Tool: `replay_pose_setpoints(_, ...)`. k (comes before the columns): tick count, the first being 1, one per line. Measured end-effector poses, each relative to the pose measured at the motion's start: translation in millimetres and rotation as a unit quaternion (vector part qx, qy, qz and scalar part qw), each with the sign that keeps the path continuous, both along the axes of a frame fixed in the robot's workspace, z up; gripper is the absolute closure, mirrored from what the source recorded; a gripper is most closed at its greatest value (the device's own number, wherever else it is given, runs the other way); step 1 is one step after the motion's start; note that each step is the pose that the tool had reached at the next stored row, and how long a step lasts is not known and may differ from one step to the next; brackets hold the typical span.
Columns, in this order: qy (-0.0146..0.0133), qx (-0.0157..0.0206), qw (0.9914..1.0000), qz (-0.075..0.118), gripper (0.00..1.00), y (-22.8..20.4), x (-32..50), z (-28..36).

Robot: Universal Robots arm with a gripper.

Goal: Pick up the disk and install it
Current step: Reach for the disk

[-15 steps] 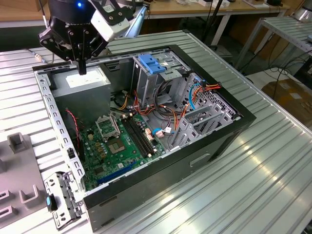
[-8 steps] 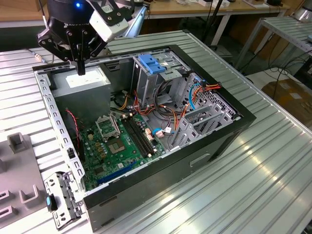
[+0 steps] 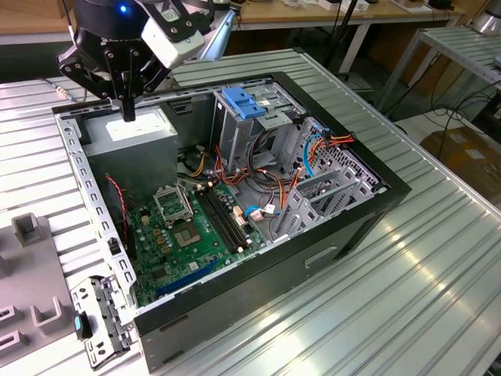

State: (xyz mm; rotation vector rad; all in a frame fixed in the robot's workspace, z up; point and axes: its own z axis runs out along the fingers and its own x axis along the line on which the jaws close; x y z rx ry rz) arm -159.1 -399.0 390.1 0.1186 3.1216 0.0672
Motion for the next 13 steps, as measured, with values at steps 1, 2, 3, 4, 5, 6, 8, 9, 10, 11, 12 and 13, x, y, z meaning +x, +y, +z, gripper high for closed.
replay_pose_setpoints(1,0.0001,0.0,1.0,0.0,0.89,0.0,-0.2,-0.1)
replay_pose_setpoints(2,0.0002,0.0,1.0,0.0,0.89,0.0,-0.4,-0.1)
replay_pose_setpoints(3,0.0003,0.0001,1.0,0.0,0.89,0.0,-0.8,-0.3)
replay_pose_setpoints(4,0.0003,0.0001,1.0,0.0,0.89,0.0,-1.9,-0.4)
replay_pose_setpoints(5,0.0004,0.0,1.0,0.0,0.89,0.0,-2.9,-0.4)
replay_pose_setpoints(6,0.0005,0.0,1.0,0.0,0.89,0.0,-4.0,-0.5)
replay_pose_setpoints(8,0.0007,0.0001,1.0,0.0,0.89,0.0,-6.0,-0.7)
replay_pose_setpoints(9,0.0009,0.0001,1.0,0.0,0.89,0.0,-7.1,-0.8)
replay_pose_setpoints(10,0.0012,0.0,1.0,0.0,0.89,0.0,-8.3,-0.9)
replay_pose_setpoints(11,0.0013,0.0001,1.0,0.0,0.89,0.0,-8.7,-1.0)
replay_pose_setpoints(12,0.0015,0.0,1.0,0.0,0.89,0.0,-9.2,-1.1)
replay_pose_setpoints(13,0.0019,0.0,1.0,0.0,0.89,0.0,-10.0,-1.1)
